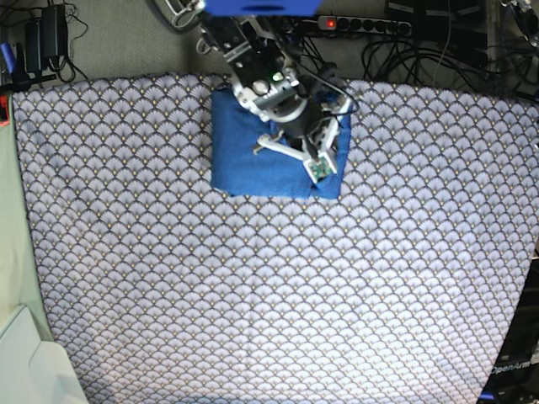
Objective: Fold the T-shirt properly
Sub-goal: 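Press the folded stack with the right gripper, then release and raise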
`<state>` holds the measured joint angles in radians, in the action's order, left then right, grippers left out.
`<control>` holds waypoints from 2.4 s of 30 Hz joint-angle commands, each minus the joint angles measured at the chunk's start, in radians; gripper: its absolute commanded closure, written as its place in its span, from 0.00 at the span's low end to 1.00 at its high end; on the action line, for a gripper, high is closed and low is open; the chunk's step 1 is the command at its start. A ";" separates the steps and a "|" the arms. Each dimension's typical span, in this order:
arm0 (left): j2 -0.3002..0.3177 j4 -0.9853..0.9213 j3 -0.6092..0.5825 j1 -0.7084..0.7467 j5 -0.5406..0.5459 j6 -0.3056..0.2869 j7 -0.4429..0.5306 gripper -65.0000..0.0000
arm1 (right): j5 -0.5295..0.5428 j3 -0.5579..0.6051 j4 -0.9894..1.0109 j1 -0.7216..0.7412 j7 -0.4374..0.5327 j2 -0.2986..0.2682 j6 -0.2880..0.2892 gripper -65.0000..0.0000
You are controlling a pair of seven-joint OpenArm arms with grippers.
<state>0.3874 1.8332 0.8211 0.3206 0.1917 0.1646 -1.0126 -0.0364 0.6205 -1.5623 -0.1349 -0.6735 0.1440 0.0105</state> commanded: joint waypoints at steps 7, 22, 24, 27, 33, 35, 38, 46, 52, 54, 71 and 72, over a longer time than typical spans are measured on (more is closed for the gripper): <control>0.005 0.012 0.008 -0.002 -0.014 0.008 0.018 1.00 | 0.003 0.005 0.056 0.050 0.024 0.013 0.004 1.00; 0.003 0.010 0.008 -0.002 -0.013 0.008 0.018 1.00 | 0.003 0.100 0.058 0.082 0.016 0.013 0.004 0.99; 0.003 -0.003 0.008 -0.002 -0.010 0.008 0.018 1.00 | 0.003 0.100 0.059 0.088 0.013 0.013 0.004 0.94; 0.003 -0.026 0.008 -0.005 -0.010 0.008 0.018 1.00 | 0.003 0.097 0.059 0.091 0.011 0.013 0.004 0.81; 0.003 -0.030 0.008 -0.004 -0.007 0.008 0.019 1.00 | 0.002 0.106 0.052 0.087 0.011 0.013 0.004 0.52; 0.003 -0.030 0.008 -0.004 -0.007 0.008 0.019 1.00 | 0.000 0.143 0.026 0.085 0.011 0.013 0.004 0.47; 0.003 -0.030 0.008 -0.004 -0.007 0.008 0.019 1.00 | -0.003 0.218 -0.063 0.070 0.022 0.013 0.004 0.47; 0.003 -0.030 0.007 -0.010 -0.005 0.008 0.019 1.00 | -0.004 0.172 -0.234 0.068 0.011 -0.120 0.004 0.54; 0.003 -0.030 -0.039 -0.010 -0.005 0.008 0.019 1.00 | -0.001 -0.021 -0.234 -0.002 0.021 -0.185 0.004 0.56; 0.002 -0.030 -0.049 -0.010 -0.005 0.008 0.019 1.00 | -0.001 -0.064 -0.234 -0.013 0.022 -0.194 0.004 0.61; -0.017 -0.030 -0.065 -0.010 -0.008 0.008 0.019 1.00 | 0.002 -0.032 -0.229 -0.113 0.014 -0.154 0.004 1.00; -0.017 -0.030 -0.065 -0.010 -0.008 0.008 0.019 1.00 | 0.002 -0.009 -0.229 -0.113 0.013 -0.156 0.004 1.00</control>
<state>0.3496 1.7885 0.7486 0.3153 0.1883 0.1650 -1.0126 -0.0437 0.6102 -1.7741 -0.2527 -0.6827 -0.0189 0.0170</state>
